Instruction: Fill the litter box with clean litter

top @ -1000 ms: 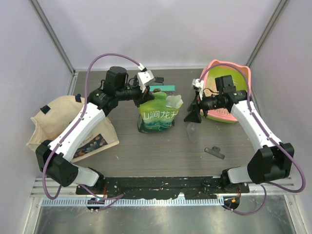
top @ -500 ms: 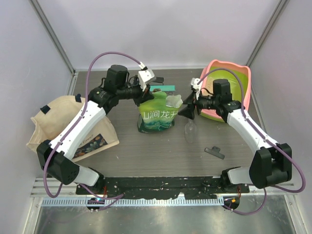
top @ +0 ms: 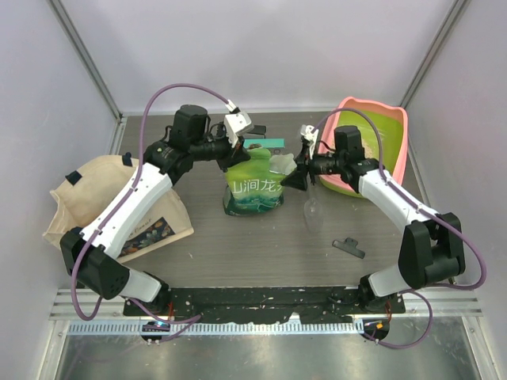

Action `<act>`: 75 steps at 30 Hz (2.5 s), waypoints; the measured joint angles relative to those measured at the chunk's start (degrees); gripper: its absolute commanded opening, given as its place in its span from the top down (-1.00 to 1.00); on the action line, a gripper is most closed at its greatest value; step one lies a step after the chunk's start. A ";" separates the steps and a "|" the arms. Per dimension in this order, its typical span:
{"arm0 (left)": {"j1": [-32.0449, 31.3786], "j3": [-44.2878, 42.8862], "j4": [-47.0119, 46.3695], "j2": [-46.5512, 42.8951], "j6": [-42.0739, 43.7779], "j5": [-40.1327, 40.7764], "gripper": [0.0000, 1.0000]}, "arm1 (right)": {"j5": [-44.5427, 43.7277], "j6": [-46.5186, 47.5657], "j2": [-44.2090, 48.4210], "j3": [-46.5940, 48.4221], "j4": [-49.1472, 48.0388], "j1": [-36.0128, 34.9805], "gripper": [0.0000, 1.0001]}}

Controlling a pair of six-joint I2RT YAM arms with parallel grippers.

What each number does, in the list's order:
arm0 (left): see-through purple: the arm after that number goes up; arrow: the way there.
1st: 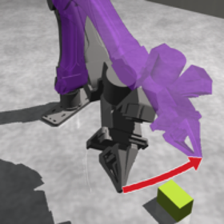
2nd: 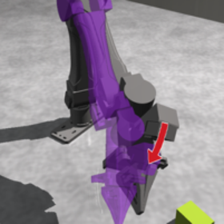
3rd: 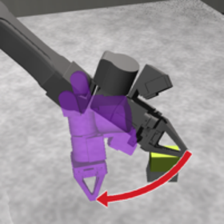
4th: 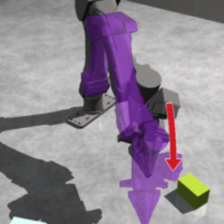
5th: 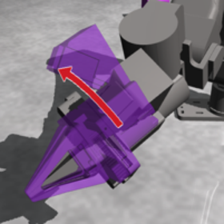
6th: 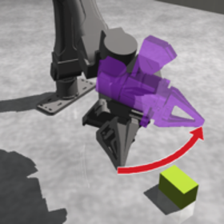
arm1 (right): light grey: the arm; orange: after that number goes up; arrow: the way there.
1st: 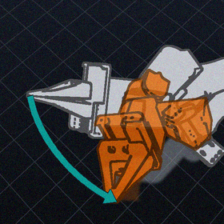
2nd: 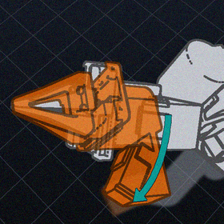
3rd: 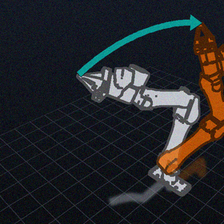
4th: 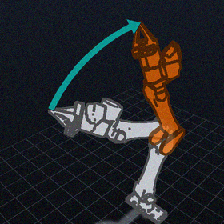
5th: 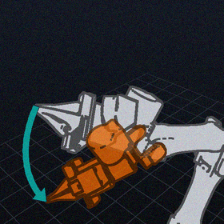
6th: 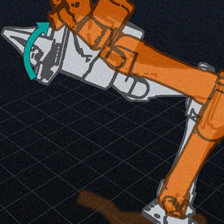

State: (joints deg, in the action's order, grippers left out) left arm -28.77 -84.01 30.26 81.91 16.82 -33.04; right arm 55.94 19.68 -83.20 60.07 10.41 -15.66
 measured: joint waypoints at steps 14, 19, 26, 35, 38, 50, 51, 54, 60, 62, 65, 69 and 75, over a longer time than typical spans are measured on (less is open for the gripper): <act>0.02 -0.66 -0.31 0.90 -0.42 0.42 0.82 | 0.83 -5.64 -2.93 0.81 -5.68 -2.21 -0.03; 0.72 -4.87 0.00 2.36 -1.40 0.74 0.26 | 0.83 -7.48 -3.89 0.87 -7.48 -2.21 0.12; 5.44 -13.86 -6.32 4.37 -1.97 3.10 0.12 | 1.03 -10.69 -5.57 1.22 -10.29 -2.23 0.16; 10.86 -21.84 -11.47 25.99 -10.08 -1.51 0.38 | 0.83 -13.68 -6.64 2.84 -10.93 -2.23 0.31; 11.52 -21.84 -12.31 33.35 -13.18 -6.62 0.42 | 0.63 -15.13 -7.41 4.13 -10.93 -2.23 0.35; 9.40 -19.69 -29.46 40.61 -29.14 -25.90 0.60 | 0.11 -17.07 -12.09 10.12 -8.26 -2.23 0.42; 9.14 -19.04 -30.88 40.61 -30.36 -26.91 0.63 | 0.07 -17.03 -12.09 10.23 -8.04 -2.23 0.42; 8.24 -16.70 -35.17 40.61 -35.04 -30.18 0.68 | -0.20 -17.03 -12.09 10.47 -7.28 -2.23 0.42; 7.54 -14.82 -42.75 40.61 -42.84 -34.14 0.74 | -0.33 -16.44 -12.09 10.64 -6.14 -2.23 0.42; 7.56 -14.82 -44.52 40.61 -44.54 -35.15 0.77 | -0.33 -16.15 -12.09 10.73 -5.79 -2.23 0.43; 7.56 -14.40 -46.01 40.61 -45.90 -36.06 0.82 | -0.37 -15.67 -12.09 10.86 -5.40 -2.23 0.43; 7.58 -11.85 -46.49 40.61 -45.72 -34.40 0.82 | -0.39 -15.21 -12.09 11.04 -4.98 -2.21 0.42; 7.91 -9.84 -44.85 40.61 -44.44 -29.22 0.82 | -0.90 -12.90 -12.07 11.41 -2.43 -1.68 -0.11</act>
State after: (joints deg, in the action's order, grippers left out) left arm -20.86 -93.84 -14.59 122.52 -27.62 -62.26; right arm 55.05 6.79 -95.26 71.48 7.99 -17.34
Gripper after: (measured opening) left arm 0.089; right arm 0.476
